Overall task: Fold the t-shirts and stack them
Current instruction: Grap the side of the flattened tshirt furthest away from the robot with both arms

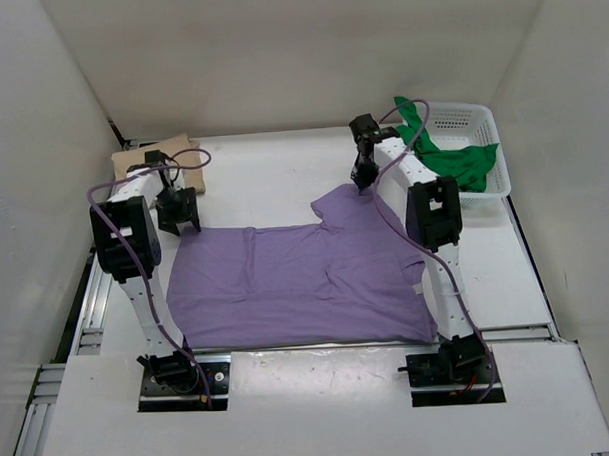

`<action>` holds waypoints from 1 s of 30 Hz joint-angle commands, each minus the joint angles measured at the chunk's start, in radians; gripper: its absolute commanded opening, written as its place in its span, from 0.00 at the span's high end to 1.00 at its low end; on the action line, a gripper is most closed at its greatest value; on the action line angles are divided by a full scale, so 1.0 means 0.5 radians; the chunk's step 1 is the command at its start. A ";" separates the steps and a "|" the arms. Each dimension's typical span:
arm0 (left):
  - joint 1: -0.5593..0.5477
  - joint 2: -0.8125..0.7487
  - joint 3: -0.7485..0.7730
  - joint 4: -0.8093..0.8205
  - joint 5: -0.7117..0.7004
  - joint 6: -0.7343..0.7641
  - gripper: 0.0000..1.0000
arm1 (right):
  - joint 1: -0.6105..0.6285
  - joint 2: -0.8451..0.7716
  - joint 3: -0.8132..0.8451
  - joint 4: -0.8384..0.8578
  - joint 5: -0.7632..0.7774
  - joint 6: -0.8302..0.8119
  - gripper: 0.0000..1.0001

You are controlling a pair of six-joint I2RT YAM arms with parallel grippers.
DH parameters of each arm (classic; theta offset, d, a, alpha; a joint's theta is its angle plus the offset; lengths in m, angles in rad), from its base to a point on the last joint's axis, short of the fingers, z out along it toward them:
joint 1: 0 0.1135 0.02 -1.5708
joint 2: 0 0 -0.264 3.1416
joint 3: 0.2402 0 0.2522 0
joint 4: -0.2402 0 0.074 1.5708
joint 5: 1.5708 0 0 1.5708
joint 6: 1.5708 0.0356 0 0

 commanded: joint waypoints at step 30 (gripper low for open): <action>-0.015 -1.260 -0.935 0.162 -0.546 0.008 0.90 | 0.134 -2.478 -2.371 0.273 -0.052 -0.022 1.00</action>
